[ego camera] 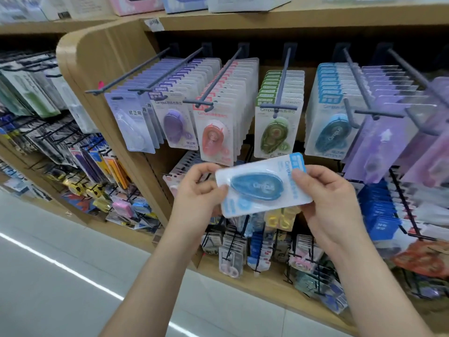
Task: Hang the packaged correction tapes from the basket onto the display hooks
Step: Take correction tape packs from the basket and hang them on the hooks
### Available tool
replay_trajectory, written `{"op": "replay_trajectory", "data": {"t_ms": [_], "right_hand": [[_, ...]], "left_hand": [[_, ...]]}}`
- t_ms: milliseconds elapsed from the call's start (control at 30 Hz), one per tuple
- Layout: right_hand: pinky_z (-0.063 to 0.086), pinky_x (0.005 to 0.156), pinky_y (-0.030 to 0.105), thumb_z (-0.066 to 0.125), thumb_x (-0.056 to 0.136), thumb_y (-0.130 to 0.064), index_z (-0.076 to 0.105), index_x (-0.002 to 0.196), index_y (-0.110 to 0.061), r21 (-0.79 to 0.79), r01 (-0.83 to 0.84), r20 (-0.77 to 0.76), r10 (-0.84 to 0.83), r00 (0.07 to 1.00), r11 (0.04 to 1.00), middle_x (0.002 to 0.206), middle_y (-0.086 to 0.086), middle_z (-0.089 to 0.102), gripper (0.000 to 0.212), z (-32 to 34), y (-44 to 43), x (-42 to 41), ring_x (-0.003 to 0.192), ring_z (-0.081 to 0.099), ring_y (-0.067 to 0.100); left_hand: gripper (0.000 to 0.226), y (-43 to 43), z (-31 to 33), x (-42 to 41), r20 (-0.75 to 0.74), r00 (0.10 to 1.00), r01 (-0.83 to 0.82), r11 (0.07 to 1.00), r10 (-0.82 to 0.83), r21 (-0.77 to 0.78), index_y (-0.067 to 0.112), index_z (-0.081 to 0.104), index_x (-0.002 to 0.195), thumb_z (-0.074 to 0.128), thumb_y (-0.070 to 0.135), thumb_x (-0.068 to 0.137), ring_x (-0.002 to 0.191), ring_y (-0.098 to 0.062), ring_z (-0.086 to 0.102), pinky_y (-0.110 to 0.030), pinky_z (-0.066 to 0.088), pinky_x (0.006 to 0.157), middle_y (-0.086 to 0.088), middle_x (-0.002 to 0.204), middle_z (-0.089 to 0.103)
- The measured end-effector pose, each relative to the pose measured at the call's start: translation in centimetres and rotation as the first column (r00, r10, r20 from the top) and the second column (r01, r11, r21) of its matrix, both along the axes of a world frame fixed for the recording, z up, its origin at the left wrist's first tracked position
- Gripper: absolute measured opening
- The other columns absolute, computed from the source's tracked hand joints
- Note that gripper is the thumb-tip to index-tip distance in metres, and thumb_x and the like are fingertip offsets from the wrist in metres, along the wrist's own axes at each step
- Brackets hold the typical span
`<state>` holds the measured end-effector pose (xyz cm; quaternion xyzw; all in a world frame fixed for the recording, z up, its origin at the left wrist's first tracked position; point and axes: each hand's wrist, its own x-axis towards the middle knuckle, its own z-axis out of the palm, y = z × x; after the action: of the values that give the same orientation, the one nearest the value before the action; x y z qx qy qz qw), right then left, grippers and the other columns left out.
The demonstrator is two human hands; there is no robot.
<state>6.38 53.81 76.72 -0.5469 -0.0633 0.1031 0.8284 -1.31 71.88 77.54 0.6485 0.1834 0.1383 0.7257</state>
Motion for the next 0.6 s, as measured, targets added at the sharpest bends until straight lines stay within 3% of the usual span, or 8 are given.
{"op": "replay_trajectory", "data": {"t_ms": [100,200,267,367,467,533,600], "right_hand": [[0.045,0.047,0.021,0.075,0.078,-0.022,0.067,0.067,-0.019,-0.13,0.175,0.12,-0.159,0.98,0.976,0.06,-0.007,0.066,0.014,0.6,-0.5,0.4,0.055,0.055,0.007],[0.048,0.055,0.027,0.077,0.081,-0.02,0.072,0.061,-0.026,-0.287,0.215,0.255,-0.142,0.956,0.933,0.059,-0.008,0.067,0.022,0.9,-1.2,0.7,0.056,0.057,0.006],[0.047,0.054,0.024,0.078,0.08,-0.021,0.073,0.059,-0.026,-0.345,0.205,0.315,-0.093,0.945,0.916,0.06,-0.008,0.068,0.022,1.2,-1.6,0.6,0.056,0.056,0.004],[0.045,0.049,0.017,0.075,0.078,-0.025,0.074,0.066,-0.022,-0.3,0.171,0.317,-0.071,0.946,0.938,0.06,-0.006,0.071,0.012,1.6,-2.1,0.1,0.053,0.058,0.002],[0.045,0.048,0.021,0.069,0.078,-0.043,0.075,0.065,-0.022,-0.288,0.197,0.313,-0.102,0.944,0.937,0.059,-0.003,0.068,0.024,1.5,-3.1,0.0,0.053,0.057,0.006],[0.054,0.057,0.026,0.067,0.079,-0.051,0.077,0.082,-0.023,-0.239,0.108,0.256,-0.044,0.966,0.965,0.074,-0.002,0.074,0.029,1.5,-4.3,0.2,0.067,0.066,0.012],[0.058,0.066,0.026,0.067,0.08,-0.039,0.071,0.1,-0.021,-0.207,-0.05,0.181,0.088,0.98,0.977,0.091,-0.004,0.077,0.027,1.4,-5.6,0.1,0.083,0.072,0.012]], "left_hand": [[0.031,-0.2,-0.4,0.1,-0.17,0.981,0.123,0.975,-0.092,0.185,0.012,0.07,0.097,0.054,-0.013,0.086,0.082,-0.019,0.07,-0.031,0.056,0.073,-0.004,0.082,0.076],[0.034,-1.4,0.8,1.2,-0.048,0.997,0.062,0.972,-0.052,0.225,0.013,0.073,0.086,0.05,-0.011,0.091,0.074,-0.012,0.068,-0.027,0.054,0.072,0.0,0.076,0.074],[0.021,-2.8,2.1,2.2,0.044,0.982,0.165,0.953,-0.182,0.255,0.016,0.073,0.087,0.059,0.001,0.093,0.069,-0.007,0.064,-0.023,0.052,0.067,0.0,0.074,0.072],[0.012,-4.3,2.7,3.8,0.072,0.935,0.296,0.878,-0.346,0.375,0.025,0.074,0.082,0.074,0.013,0.084,0.069,-0.008,0.059,-0.021,0.05,0.065,-0.002,0.075,0.069],[0.015,-5.5,2.5,4.9,0.078,0.923,0.321,0.865,-0.377,0.387,0.024,0.072,0.075,0.077,0.012,0.083,0.067,-0.008,0.06,-0.024,0.051,0.062,0.002,0.071,0.07],[0.014,-6.3,2.5,5.7,0.127,0.935,0.269,0.896,-0.331,0.352,0.021,0.069,0.077,0.072,0.011,0.087,0.068,-0.009,0.063,-0.024,0.053,0.064,0.003,0.072,0.07],[0.011,-7.2,2.7,6.6,0.19,0.943,0.214,0.935,-0.273,0.281,0.018,0.065,0.082,0.067,0.011,0.091,0.067,-0.01,0.065,-0.029,0.055,0.064,0.003,0.071,0.072]]}}
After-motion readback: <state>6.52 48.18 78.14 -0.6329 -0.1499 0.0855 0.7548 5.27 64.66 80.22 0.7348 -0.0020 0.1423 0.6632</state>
